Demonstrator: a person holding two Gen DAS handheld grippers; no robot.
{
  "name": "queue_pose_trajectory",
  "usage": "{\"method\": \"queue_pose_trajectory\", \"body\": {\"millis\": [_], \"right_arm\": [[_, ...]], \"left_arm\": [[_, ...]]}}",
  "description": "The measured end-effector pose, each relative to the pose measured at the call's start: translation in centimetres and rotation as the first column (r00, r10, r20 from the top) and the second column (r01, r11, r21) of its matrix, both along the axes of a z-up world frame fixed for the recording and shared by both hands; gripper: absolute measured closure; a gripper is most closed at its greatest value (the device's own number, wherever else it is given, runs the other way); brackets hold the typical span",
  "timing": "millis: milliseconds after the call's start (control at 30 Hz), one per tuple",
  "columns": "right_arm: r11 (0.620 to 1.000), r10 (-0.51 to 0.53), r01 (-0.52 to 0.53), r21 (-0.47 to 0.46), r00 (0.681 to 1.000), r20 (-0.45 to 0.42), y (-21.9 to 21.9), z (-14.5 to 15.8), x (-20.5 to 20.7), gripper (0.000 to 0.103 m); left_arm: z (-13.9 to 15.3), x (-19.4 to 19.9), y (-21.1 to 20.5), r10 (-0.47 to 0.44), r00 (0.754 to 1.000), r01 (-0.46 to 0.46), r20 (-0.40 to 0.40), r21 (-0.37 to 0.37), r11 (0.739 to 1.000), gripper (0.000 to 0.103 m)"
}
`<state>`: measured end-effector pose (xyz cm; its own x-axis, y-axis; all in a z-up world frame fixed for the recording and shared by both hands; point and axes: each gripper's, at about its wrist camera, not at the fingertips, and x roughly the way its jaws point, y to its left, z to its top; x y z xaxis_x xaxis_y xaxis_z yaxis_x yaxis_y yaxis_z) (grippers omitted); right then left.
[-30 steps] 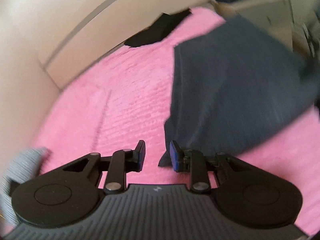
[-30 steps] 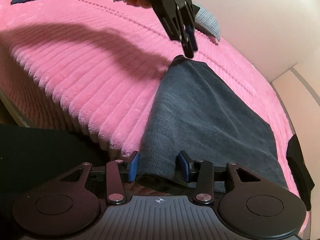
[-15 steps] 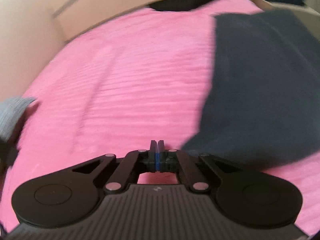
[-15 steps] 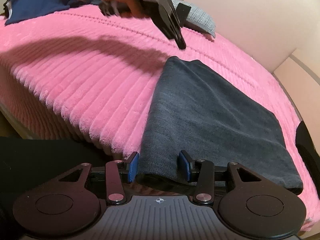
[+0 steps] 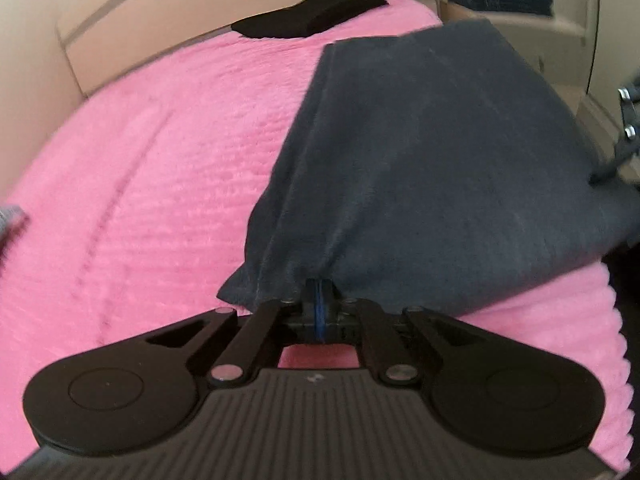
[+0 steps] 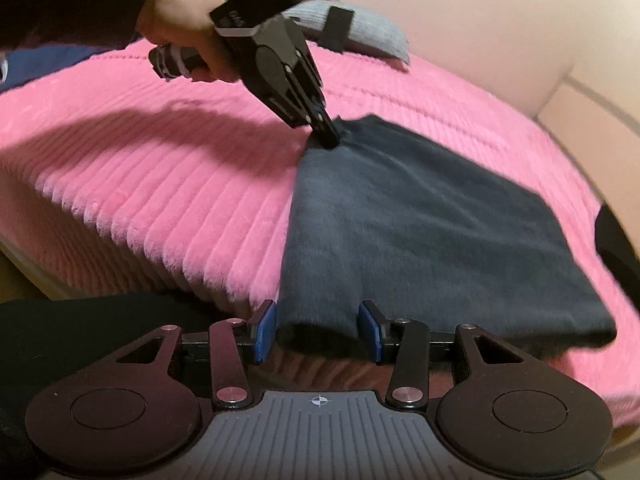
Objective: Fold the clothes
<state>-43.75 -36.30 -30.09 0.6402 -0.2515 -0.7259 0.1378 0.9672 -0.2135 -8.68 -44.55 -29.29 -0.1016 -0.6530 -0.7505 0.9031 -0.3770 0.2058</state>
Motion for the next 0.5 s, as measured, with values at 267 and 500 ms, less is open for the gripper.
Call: {"method": "queue_pose_trajectory", "body": {"millis": [267, 500], "right_arm": [[0.991, -0.135, 0.134, 0.021, 0.990, 0.048, -1.7, 1.5, -5.0, 0.057], [0.983, -0.149, 0.162, -0.087, 0.980, 0.135, -2.4, 2.7, -8.2, 0.014]], "left_arm": [[0.9, -0.6, 1.6, 0.053, 0.996, -0.053, 0.073, -0.003, 0.999, 0.100], [3.7, -4.8, 6.8, 0.107, 0.962, -0.085, 0.250, -0.094, 0.992, 0.091]]}}
